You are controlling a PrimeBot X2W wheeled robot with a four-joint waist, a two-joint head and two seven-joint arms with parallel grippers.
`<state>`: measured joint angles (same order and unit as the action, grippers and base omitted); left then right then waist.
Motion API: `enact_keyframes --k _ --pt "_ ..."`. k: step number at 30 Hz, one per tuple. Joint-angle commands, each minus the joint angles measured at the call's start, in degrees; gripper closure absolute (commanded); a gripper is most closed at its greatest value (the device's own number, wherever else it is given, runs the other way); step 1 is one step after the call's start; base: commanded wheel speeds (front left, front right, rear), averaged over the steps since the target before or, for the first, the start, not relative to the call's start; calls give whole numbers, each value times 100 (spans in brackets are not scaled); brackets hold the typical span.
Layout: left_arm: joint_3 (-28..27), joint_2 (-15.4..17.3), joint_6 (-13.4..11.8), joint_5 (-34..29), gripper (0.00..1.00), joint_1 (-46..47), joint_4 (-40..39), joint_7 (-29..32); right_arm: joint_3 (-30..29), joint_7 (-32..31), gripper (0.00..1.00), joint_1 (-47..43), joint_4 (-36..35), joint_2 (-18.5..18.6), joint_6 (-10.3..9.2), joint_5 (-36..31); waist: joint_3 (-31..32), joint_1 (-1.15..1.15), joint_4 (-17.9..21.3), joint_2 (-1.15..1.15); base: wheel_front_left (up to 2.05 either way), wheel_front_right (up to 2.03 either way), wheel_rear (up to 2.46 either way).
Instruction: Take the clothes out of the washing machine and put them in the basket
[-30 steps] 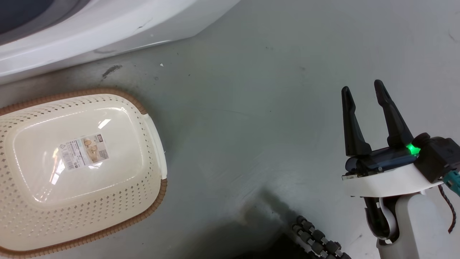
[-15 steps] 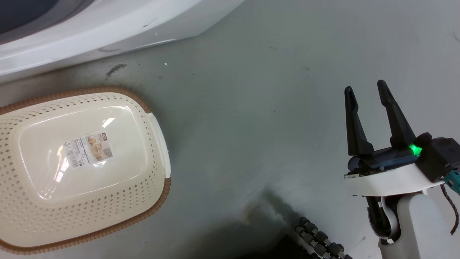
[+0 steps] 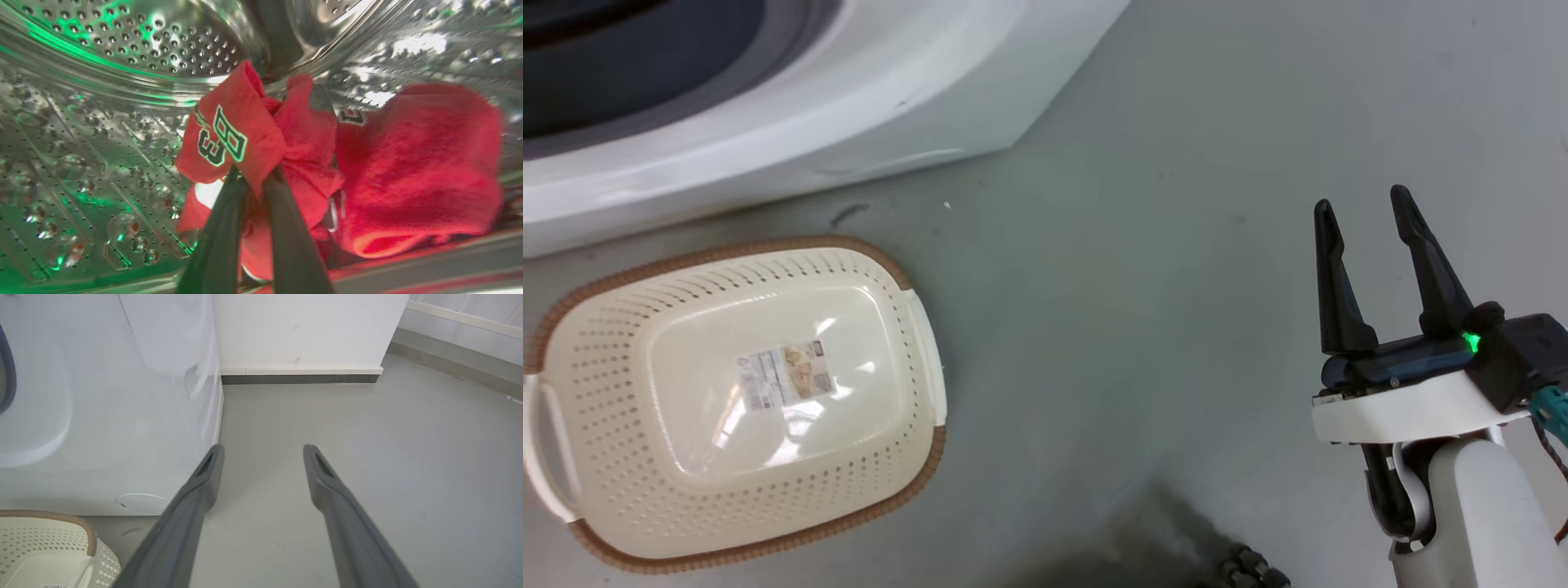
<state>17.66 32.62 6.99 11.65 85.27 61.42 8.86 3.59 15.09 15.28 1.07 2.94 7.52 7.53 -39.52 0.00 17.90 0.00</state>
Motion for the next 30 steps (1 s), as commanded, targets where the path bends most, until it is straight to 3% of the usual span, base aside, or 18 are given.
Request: enact_keyframes --k 1,8,17,26,30 --pt "-8 -57 7 67 100 -131 29 -131 -4 12 0 24 17 -11 -5 -30 248 0 -129 0 0 0 0" --pt "67 -462 41 529 100 -1018 239 -1149 -38 12 0 -189 198 -10 -6 -205 1010 0 -357 0 0 0 0" --pt "500 -632 42 1007 100 -1899 -125 -1997 -201 12 0 -378 308 -10 -6 -424 1668 0 -672 0 0 0 0" --pt "617 -726 43 1282 100 -2823 -761 -2372 -247 12 0 -603 433 -10 -6 -515 2341 0 -912 0 0 0 0" --pt "505 -769 -89 1365 100 -3499 -1513 -2407 -254 12 0 -755 496 -9 -6 -498 2714 0 -1018 0 0 0 0"
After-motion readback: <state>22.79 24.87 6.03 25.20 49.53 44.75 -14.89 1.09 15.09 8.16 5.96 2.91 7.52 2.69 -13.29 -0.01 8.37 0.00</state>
